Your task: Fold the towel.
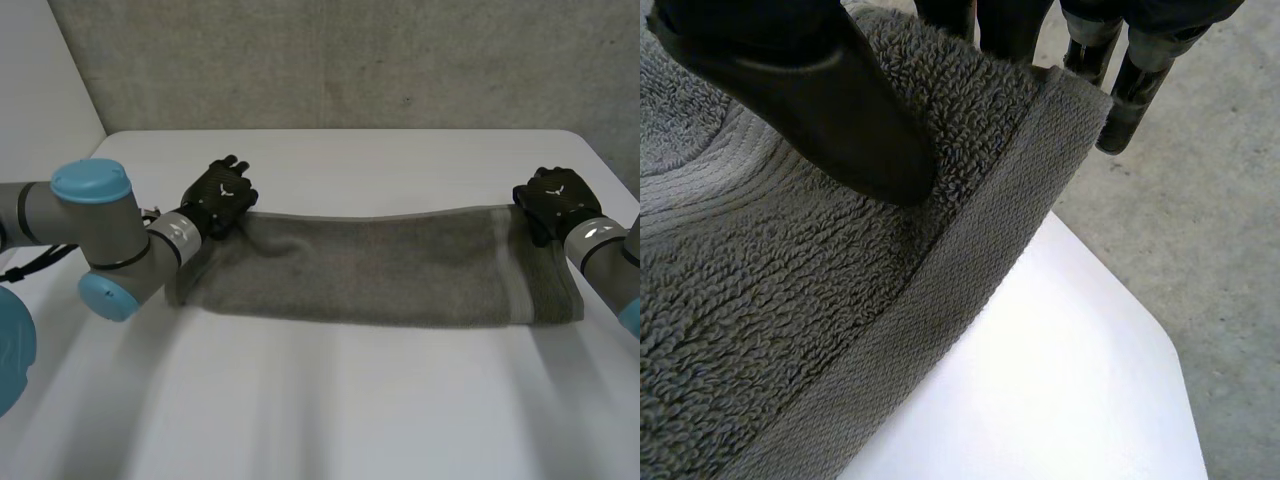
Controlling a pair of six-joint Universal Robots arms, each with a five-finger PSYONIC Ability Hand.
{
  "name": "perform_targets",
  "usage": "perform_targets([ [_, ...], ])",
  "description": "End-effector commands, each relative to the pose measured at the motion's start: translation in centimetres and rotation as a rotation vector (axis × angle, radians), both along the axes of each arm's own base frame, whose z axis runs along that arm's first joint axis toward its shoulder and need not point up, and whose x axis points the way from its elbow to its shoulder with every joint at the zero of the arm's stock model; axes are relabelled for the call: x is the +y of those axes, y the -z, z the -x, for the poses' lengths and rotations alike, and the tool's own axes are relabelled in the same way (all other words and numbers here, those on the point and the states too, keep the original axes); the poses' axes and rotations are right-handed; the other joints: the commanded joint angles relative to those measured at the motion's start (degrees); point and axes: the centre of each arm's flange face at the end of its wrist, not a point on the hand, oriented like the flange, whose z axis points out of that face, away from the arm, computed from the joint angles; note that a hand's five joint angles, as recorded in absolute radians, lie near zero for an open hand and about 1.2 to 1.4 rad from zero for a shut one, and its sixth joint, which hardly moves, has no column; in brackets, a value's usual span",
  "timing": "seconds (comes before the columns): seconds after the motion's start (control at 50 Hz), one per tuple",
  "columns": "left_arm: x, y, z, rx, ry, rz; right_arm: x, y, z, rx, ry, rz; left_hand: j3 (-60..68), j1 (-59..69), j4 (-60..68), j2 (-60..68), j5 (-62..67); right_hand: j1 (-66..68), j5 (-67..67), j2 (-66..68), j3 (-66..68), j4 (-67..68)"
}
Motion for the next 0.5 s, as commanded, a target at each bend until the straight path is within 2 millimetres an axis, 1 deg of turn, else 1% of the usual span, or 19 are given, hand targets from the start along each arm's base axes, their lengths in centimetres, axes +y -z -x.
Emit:
perform_targets([
  [0.02, -0.4, 1.3, 0.0, -0.026, 0.001, 0.037, -0.9, 1.2, -0.1, 0.004, 0.004, -0.003, -2.8, 7.3, -3.1, 4.7, 4.9, 4.6, 4.0, 5.0, -2.7, -4.4],
  [0.12, -0.5, 1.7, 0.1, -0.034, 0.003, 0.056, -1.1, 1.7, -0.1, 0.009, 0.004, -0.011, -2.8, 7.3, -3.1, 4.7, 4.9, 4.6, 4.0, 5.0, -2.7, -4.4],
  [0.14, -0.4, 1.8, 0.1, -0.035, 0.001, 0.055, -1.0, 1.8, 0.0, 0.01, 0.006, -0.012, -2.8, 7.3, -3.1, 4.7, 4.9, -5.4, -6.1, -5.1, -2.7, -4.4],
  [0.16, -0.4, 1.8, 0.1, -0.035, 0.001, 0.054, -1.0, 1.8, 0.0, 0.01, 0.006, -0.012, -2.8, 7.3, -3.1, 4.7, 4.9, -5.6, -6.2, -5.2, -2.7, -4.4],
  [0.18, -0.2, 1.8, 0.2, -0.035, 0.004, 0.052, -1.0, 1.8, -0.1, 0.013, 0.005, -0.011, -2.8, -2.1, -3.1, -4.7, -4.5, -33.4, -34.0, -33.0, -2.7, -4.4],
  [0.2, 0.0, 1.7, 0.4, -0.036, 0.006, 0.052, -1.0, 1.7, 0.0, 0.013, 0.006, -0.01, -2.8, -21.7, -3.1, -24.3, -24.1, -45.1, -45.8, -44.8, -2.7, -4.4],
  [0.22, 0.0, 1.7, 0.4, -0.036, 0.006, 0.052, -0.9, 1.5, 0.0, 0.013, 0.005, -0.008, -2.8, -21.9, -3.1, -24.5, -24.3, -52.1, -52.7, -51.7, -2.7, -4.4],
  [0.24, 0.2, 1.6, 0.5, -0.037, 0.002, 0.052, -0.9, 1.5, 0.0, 0.013, 0.005, -0.008, -2.8, -29.1, -3.1, -31.7, -31.5, -52.1, -52.8, -51.8, -2.7, -4.4],
  [0.26, 0.3, 1.3, 0.6, -0.037, -0.008, 0.056, -0.8, 1.2, -0.1, 0.01, 0.001, -0.003, -2.8, -34.6, -3.1, -37.3, -37.0, -65.1, -65.8, -64.8, -2.7, -4.4],
  [0.28, 0.3, 1.3, 0.6, -0.037, -0.008, 0.056, -0.8, 1.2, -0.1, 0.01, 0.001, -0.003, -2.8, -34.7, -3.1, -37.3, -37.1, -65.3, -65.9, -64.9, -2.7, -4.4],
  [0.32, 0.5, 0.5, 0.5, -0.034, -0.031, 0.066, -0.6, 0.1, -0.1, -0.001, 0.001, 0.017, -2.8, -51.9, -3.1, -54.5, -54.3, -65.4, -66.0, -65.0, -2.7, -4.4],
  [0.34, 0.5, 0.5, 0.5, -0.034, -0.031, 0.066, -0.6, 0.1, -0.1, -0.001, 0.001, 0.017, -2.8, -52.0, -3.1, -54.6, -54.4, -65.4, -66.0, -65.0, -2.7, -4.4],
  [0.36, 0.7, 0.0, 0.4, -0.03, -0.033, 0.068, -0.5, -0.5, 0.0, -0.004, 0.003, 0.029, -2.8, -61.0, -3.1, -63.6, -63.4, -65.4, -66.0, -65.0, -2.7, -4.4],
  [0.38, 0.7, 0.0, 0.4, -0.03, -0.033, 0.068, -0.2, -1.2, 0.0, -0.007, 0.004, 0.043, -2.8, -61.1, -3.1, -63.7, -63.5, -65.4, -66.0, -65.0, -2.7, -4.4],
  [0.4, 1.0, -0.3, 0.3, -0.029, -0.032, 0.066, -0.2, -1.2, 0.0, -0.007, 0.004, 0.043, -2.8, -61.6, -3.1, -64.2, -64.0, -65.4, -66.0, -65.0, -2.7, -4.4],
  [0.42, 1.3, -0.7, 0.2, -0.027, -0.031, 0.066, 0.0, -2.0, 0.0, -0.01, 0.001, 0.057, -2.8, -61.6, -3.1, -64.2, -64.0, -65.4, -66.0, -65.0, -2.7, -4.4],
  [0.44, 1.4, -0.7, 0.2, -0.027, -0.031, 0.066, 0.0, -2.0, 0.0, -0.01, 0.001, 0.057, -2.8, -61.6, -3.1, -64.2, -64.0, -65.4, -66.0, -65.0, -2.7, -4.4],
  [0.48, 1.9, -1.5, 0.0, -0.025, -0.031, 0.068, 0.8, -3.4, 0.2, -0.014, 0.001, 0.079, -2.8, -61.6, -3.1, -64.2, -64.0, -65.4, -66.0, -65.0, -2.7, -4.4],
  [0.5, 1.9, -1.5, 0.0, -0.025, -0.031, 0.068, 0.8, -3.4, 0.2, -0.014, 0.001, 0.079, -2.8, -61.6, -3.1, -64.2, -64.0, -65.4, -66.0, -65.0, -2.7, -4.4],
])
